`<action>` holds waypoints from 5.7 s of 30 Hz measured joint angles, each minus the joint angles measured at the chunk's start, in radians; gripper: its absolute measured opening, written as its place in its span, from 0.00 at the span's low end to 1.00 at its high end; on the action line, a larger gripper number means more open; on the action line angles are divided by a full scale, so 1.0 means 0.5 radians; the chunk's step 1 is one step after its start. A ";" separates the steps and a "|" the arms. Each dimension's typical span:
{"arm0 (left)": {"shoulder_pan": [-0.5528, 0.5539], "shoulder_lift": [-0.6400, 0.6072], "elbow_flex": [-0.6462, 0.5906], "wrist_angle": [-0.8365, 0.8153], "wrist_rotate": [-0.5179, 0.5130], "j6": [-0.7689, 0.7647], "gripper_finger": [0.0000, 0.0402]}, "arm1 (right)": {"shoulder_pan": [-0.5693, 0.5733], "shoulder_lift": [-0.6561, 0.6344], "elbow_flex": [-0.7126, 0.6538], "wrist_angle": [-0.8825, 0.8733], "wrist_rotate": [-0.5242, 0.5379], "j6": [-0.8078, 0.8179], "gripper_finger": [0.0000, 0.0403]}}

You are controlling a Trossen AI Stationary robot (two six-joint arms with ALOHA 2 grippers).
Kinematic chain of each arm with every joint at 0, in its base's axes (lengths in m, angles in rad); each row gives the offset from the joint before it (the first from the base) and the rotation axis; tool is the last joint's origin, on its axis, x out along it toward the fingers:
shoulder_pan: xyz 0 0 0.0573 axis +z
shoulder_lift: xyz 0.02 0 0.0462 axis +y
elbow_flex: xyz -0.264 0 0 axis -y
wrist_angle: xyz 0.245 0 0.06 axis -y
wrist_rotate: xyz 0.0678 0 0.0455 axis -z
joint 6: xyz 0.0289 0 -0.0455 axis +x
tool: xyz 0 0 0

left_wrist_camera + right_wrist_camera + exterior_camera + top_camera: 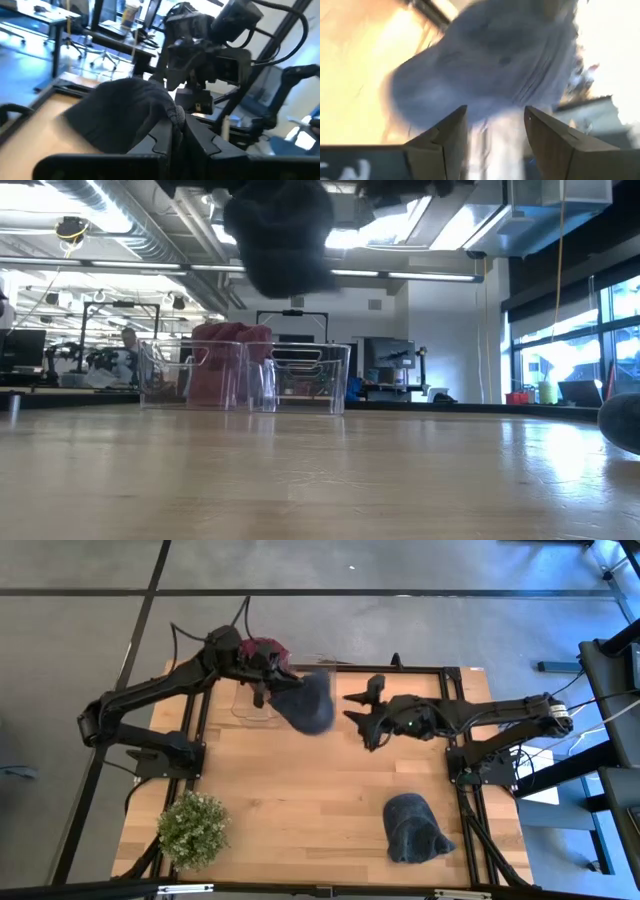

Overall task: Pick & Place hat
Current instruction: Put the top blue cap into the right transparent bin, then put the blue cap into the right transparent bin

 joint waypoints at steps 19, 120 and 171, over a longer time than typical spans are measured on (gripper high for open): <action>0.334 0.786 1.009 -1.109 0.269 1.053 0.06 | -0.492 -0.124 0.001 -0.943 0.004 0.959 0.48; 0.059 1.139 1.259 -0.910 -0.382 1.172 0.41 | -0.505 -0.122 0.001 -0.939 -0.259 1.564 0.48; -1.585 1.187 0.372 0.676 -1.713 0.049 0.40 | 1.623 -0.177 -0.908 -1.037 -1.115 4.524 0.48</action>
